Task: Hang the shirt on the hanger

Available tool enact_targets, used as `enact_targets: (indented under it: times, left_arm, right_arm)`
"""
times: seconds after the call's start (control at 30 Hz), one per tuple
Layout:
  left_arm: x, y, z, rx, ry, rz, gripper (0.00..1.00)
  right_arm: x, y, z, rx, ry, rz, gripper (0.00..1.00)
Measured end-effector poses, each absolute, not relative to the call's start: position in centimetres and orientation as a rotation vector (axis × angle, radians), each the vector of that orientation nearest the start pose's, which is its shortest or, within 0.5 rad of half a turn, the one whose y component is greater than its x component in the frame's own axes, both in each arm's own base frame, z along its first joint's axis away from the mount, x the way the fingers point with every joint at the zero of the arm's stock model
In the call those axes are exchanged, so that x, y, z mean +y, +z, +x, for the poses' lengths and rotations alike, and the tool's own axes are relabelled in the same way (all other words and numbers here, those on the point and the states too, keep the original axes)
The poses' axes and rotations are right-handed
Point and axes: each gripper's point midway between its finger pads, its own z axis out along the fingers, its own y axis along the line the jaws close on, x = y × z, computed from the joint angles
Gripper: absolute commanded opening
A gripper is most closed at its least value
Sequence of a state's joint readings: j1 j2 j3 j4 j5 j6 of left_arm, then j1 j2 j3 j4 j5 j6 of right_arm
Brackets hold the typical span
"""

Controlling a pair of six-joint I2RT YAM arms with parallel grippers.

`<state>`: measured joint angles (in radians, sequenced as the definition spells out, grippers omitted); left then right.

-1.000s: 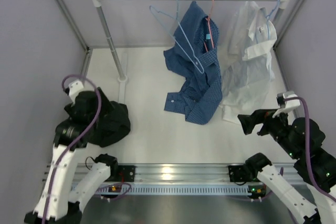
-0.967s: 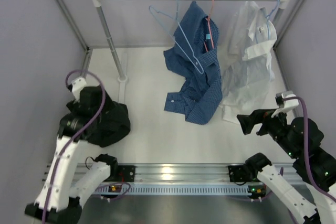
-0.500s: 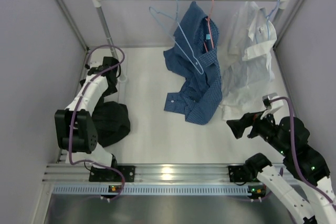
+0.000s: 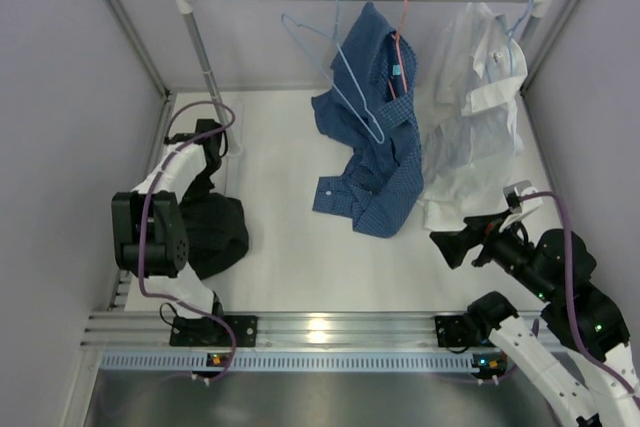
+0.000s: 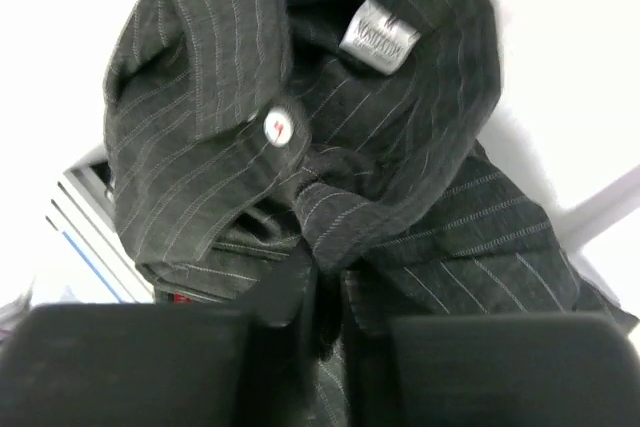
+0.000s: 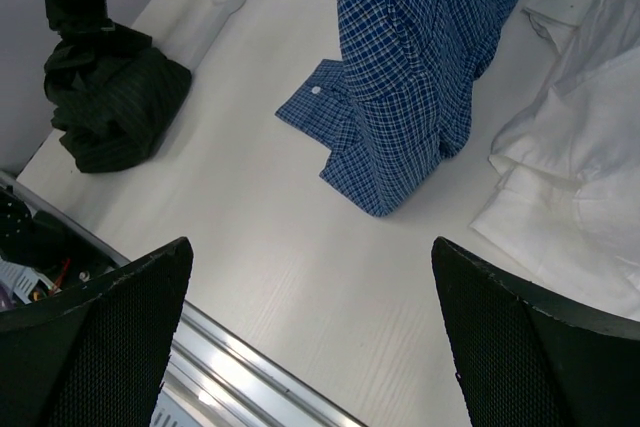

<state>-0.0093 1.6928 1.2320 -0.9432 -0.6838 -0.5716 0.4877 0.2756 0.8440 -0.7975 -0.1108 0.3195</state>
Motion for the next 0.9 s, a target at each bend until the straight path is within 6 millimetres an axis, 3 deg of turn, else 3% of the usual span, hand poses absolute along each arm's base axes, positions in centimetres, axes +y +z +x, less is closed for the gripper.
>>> enact_targets:
  times: [0.03,0.17,0.3,0.4,0.5,0.57,0.63,0.73,0.83,0.9]
  left_arm:
    - [8.9,9.5,30.2,2.543,0.821,-0.815,0.00]
    - [7.8,11.6,30.4,2.519,0.681,-0.806,0.00]
    - [4.9,17.3,30.6,2.397,0.374,-0.770,0.00]
    - [-0.1,23.4,30.2,2.261,0.072,-0.631,0.00]
    - [-8.7,30.2,28.2,2.109,-0.336,-0.387,0.00]
    - [-13.9,33.3,26.0,2.037,-0.588,-0.249,0.00]
    - [-17.5,35.4,24.0,1.960,-0.787,-0.178,0.00]
    - [-23.3,34.9,21.2,1.940,-0.980,-0.053,0.00]
    - [-29.5,30.2,18.4,2.009,-1.073,0.032,0.00]
    - [-32.4,25.6,16.7,2.078,-1.082,0.068,0.00]
  right_arm:
    - [10.9,27.4,13.6,1.832,0.672,-0.237,0.99]
    - [11.0,27.4,13.7,1.830,0.675,-0.239,0.99]
    - [11.1,27.1,13.7,1.836,0.681,-0.238,1.00]
    - [11.1,27.1,13.8,1.836,0.682,-0.236,0.99]
    - [10.9,27.3,13.9,1.832,0.669,-0.223,1.00]
    - [10.7,28.0,13.9,1.817,0.663,-0.215,0.99]
    - [10.4,29.3,13.7,1.783,0.664,-0.207,0.99]
    - [10.1,31.0,13.3,1.737,0.667,-0.199,0.99]
    - [9.9,31.8,13.0,1.718,0.669,-0.196,0.99]
    - [9.8,31.6,12.8,1.729,0.669,-0.198,0.99]
